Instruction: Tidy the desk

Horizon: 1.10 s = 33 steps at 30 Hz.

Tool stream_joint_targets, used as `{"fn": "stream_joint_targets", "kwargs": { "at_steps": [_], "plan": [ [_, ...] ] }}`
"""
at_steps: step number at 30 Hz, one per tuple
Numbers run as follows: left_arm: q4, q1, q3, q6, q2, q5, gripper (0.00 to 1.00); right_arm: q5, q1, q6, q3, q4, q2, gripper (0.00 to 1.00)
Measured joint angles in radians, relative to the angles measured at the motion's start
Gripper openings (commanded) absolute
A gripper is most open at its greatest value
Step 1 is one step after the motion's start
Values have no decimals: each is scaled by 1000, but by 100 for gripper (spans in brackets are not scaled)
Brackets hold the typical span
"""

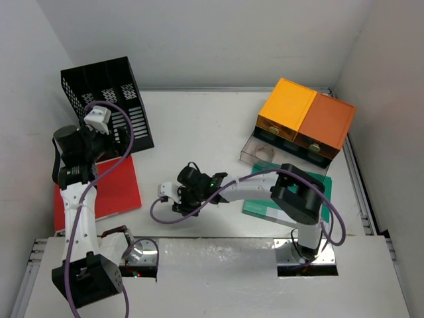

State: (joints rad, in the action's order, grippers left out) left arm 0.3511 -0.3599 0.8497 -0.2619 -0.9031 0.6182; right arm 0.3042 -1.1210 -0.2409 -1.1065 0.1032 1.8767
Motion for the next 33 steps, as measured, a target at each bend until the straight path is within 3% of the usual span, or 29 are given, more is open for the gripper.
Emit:
{"fn": "stream_joint_targets", "kwargs": {
  "at_steps": [16, 18, 19, 24, 25, 33],
  "plan": [
    [0, 0, 0, -3, 0, 0, 100, -71, 2, -10, -38, 45, 72, 40],
    [0, 0, 0, -3, 0, 0, 100, -82, 2, -9, -36, 45, 72, 36],
    [0, 0, 0, -3, 0, 0, 100, -93, 2, -8, -35, 46, 73, 28],
    [0, 0, 0, -3, 0, 0, 100, -137, 0, 3, -68, 55, 109, 9],
    [1, 0, 0, -3, 0, 0, 100, -146, -2, 3, -80, 56, 117, 2],
    [1, 0, 0, -3, 0, -1, 100, -159, -23, 26, -34, 63, 54, 0]
  ]
}}
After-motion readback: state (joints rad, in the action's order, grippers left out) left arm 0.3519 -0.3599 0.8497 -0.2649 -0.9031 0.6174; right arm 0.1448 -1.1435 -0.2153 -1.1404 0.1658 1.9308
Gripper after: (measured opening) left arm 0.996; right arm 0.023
